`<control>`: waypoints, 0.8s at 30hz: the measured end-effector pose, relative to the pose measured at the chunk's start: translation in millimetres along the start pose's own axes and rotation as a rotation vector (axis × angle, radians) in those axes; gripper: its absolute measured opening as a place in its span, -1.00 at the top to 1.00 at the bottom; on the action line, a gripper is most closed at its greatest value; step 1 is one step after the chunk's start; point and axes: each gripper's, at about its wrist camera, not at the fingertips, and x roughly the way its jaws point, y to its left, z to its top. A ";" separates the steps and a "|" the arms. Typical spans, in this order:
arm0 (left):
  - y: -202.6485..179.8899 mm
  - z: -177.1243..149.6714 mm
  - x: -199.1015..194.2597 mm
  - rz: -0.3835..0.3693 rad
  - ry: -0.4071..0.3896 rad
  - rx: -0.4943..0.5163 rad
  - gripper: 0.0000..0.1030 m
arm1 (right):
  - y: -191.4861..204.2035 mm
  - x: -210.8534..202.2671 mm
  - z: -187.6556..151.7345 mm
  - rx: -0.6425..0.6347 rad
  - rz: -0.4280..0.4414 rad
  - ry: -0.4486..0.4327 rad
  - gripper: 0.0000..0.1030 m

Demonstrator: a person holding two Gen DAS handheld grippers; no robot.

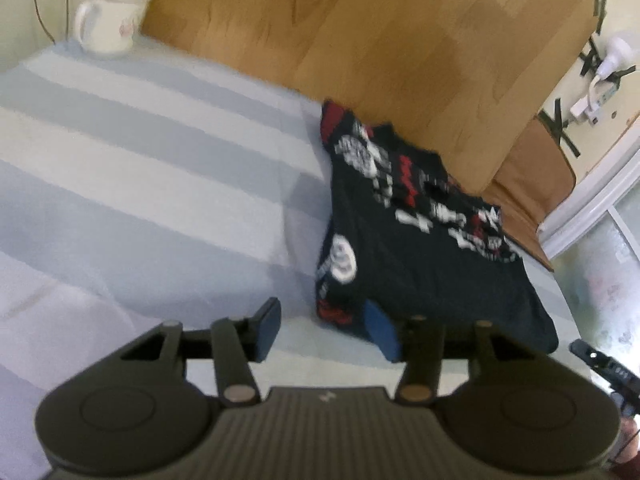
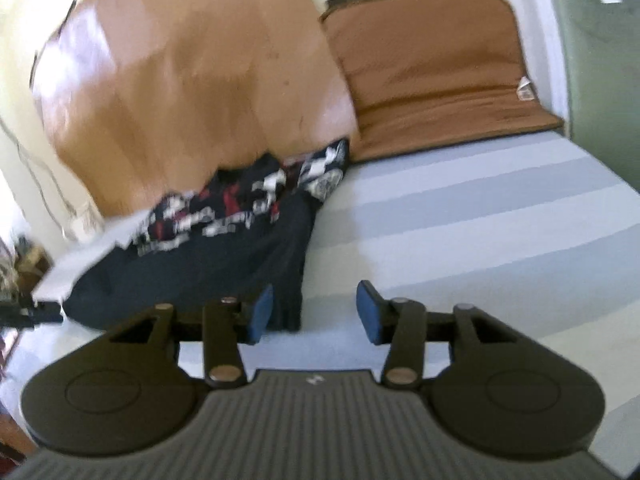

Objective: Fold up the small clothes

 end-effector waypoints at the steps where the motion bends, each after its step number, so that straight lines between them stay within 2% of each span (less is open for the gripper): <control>1: 0.8 4.3 -6.1 0.011 -0.027 0.008 -0.07 | -0.9 -2.9 1.3 0.005 0.000 -0.011 0.04; 5: -2.0 35.9 -17.9 0.061 -0.096 0.044 -0.12 | 5.8 8.0 21.5 0.017 0.040 -0.016 0.04; 7: -11.9 58.0 -16.2 0.089 -0.118 0.107 -0.12 | 13.7 15.8 42.4 -0.015 0.061 -0.016 0.04; 10: -34.3 94.4 -0.2 0.129 -0.141 0.215 -0.14 | 34.0 42.7 85.8 -0.095 0.108 -0.004 0.04; 12: -50.9 120.6 20.3 0.109 -0.132 0.244 -0.14 | 49.1 71.7 113.2 -0.135 0.144 0.028 -0.05; 13: -59.9 133.1 33.6 0.087 -0.119 0.255 -0.14 | 57.9 91.2 127.5 -0.145 0.159 0.051 -0.12; 15: -83.7 159.0 70.8 0.069 -0.086 0.282 -0.15 | 71.8 137.0 149.0 -0.138 0.168 0.102 -0.40; 20: -129.0 199.1 187.9 0.112 0.012 0.304 -0.16 | 85.1 267.7 175.3 0.065 0.134 0.227 -0.43; 24: -140.1 206.8 264.7 0.151 0.075 0.298 -0.16 | 99.6 340.2 174.5 0.025 0.069 0.295 -0.53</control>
